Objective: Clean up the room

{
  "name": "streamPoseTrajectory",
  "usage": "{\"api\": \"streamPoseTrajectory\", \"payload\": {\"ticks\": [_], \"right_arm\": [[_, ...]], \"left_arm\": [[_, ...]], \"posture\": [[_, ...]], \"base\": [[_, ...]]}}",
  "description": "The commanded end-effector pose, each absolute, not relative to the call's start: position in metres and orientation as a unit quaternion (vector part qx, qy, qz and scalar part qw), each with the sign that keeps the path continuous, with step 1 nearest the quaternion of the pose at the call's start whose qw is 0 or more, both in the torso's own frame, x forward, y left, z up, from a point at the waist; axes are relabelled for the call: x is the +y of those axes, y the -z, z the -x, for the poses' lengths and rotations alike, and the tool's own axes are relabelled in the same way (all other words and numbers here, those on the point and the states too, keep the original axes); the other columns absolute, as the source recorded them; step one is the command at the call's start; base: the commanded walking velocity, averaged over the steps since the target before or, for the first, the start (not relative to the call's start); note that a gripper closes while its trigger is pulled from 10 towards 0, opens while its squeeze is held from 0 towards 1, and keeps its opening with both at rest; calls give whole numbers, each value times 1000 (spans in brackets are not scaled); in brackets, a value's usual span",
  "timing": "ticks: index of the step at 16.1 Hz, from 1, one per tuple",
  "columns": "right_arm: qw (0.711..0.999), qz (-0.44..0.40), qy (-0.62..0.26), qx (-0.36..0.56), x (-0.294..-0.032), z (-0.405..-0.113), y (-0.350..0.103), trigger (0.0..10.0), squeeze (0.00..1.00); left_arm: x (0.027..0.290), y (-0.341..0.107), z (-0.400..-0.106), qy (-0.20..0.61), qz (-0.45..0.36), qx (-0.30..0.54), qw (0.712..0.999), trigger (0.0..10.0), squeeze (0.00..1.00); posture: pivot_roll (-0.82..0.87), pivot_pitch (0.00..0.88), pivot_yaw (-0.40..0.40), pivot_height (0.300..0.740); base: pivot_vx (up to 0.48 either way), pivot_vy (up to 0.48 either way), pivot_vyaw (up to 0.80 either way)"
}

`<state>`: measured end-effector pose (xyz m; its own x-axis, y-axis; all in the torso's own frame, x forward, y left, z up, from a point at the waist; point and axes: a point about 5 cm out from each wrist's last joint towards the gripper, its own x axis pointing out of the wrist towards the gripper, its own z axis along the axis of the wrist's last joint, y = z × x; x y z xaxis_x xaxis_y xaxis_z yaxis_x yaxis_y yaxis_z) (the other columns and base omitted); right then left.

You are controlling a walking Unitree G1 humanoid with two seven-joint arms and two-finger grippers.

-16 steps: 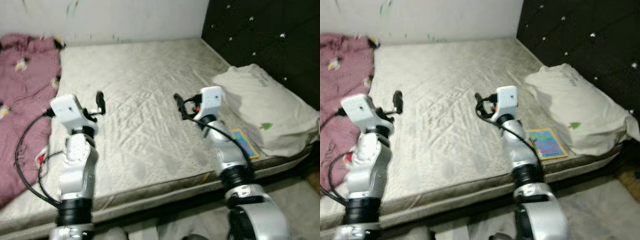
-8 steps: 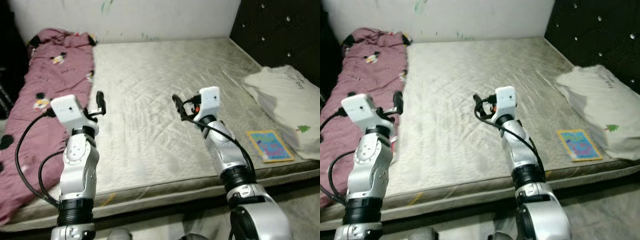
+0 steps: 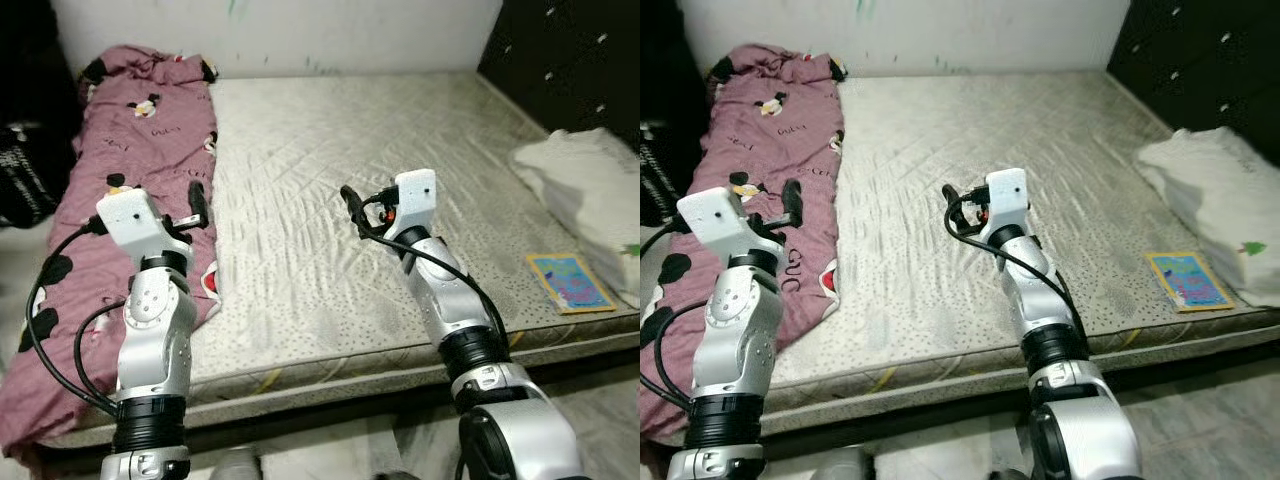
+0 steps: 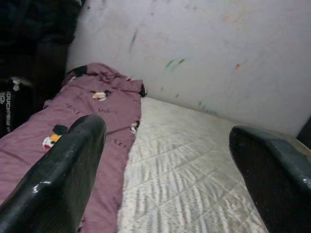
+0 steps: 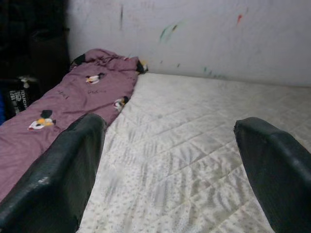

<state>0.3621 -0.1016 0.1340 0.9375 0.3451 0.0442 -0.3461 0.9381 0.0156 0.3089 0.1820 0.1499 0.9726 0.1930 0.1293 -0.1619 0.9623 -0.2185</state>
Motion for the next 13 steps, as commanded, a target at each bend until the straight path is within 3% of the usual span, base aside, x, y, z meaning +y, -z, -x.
{"api": "streamPoseTrajectory", "payload": {"ticks": [1,13], "right_arm": [[983,-16,-182,-30,-94,-364,-141,10000,0],[983,-18,-184,-21,-95,-365,-139,10000,0]], "left_arm": [[188,-152,-310,-98,100,-77,987,10000,0],[187,-154,-311,-103,114,-82,985,10000,0]], "posture": [[64,0,-28,740],[61,0,-29,740]], "base": [[0,480,475],[0,480,0]]}}
